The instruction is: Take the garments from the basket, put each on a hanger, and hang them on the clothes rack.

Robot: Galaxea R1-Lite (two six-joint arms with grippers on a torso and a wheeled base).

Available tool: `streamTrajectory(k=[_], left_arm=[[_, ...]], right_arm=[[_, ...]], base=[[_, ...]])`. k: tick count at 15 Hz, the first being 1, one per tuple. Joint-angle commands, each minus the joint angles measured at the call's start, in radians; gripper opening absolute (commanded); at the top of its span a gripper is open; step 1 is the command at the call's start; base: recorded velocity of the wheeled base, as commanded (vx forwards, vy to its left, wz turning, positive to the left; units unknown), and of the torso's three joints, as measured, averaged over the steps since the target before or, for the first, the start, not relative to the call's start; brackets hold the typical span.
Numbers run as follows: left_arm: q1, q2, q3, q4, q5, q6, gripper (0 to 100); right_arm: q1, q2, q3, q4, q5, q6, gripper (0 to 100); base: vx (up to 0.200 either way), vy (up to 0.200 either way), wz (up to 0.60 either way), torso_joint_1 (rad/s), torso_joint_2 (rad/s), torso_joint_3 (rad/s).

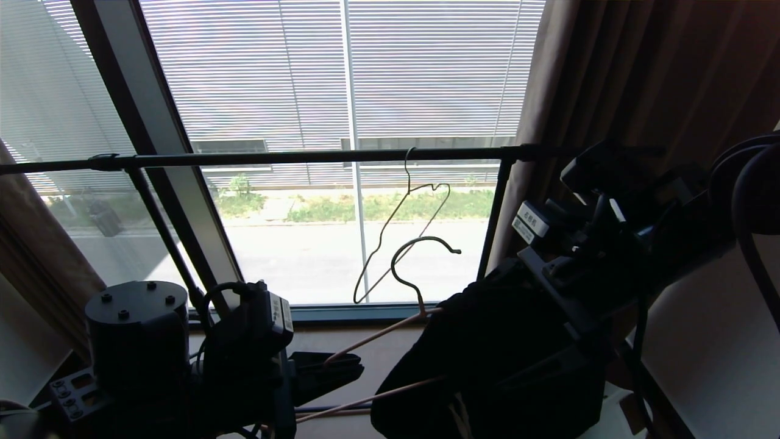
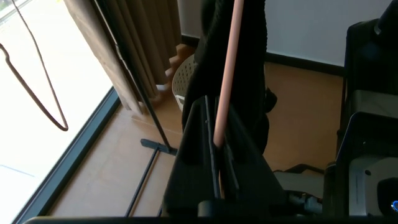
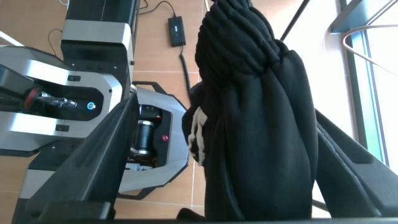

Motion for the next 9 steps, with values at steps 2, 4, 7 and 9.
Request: streamTrajectory(k=[2, 4, 7, 9], left_arm=[[0.000, 0.002, 0.003, -0.001, -0.001, 0.000, 0], [0.000, 0.002, 0.001, 0.001, 0.001, 0.000, 0], [0.000, 0.002, 0.003, -0.001, 0.001, 0.000, 0], [-0.002, 0.001, 0.003, -0.001, 0.001, 0.000, 0]], right_arm=[[0.001, -0.014, -0.001, 0.002, -0.001, 0.000, 100], [0.001, -0.015, 0.001, 0.002, -0.014, 0.001, 100], [0.001, -0.015, 0.007, 0.009, -0.026, 0.001, 0], [0.001, -0.012, 0.010, 0.003, -0.028, 0.001, 0]], base=[[0.000, 0.000, 0.00, 0.000, 0.00, 0.000], [0.000, 0.000, 0.00, 0.000, 0.00, 0.000], [0.000, 0.000, 0.00, 0.000, 0.00, 0.000], [0.000, 0.000, 0.00, 0.000, 0.00, 0.000]])
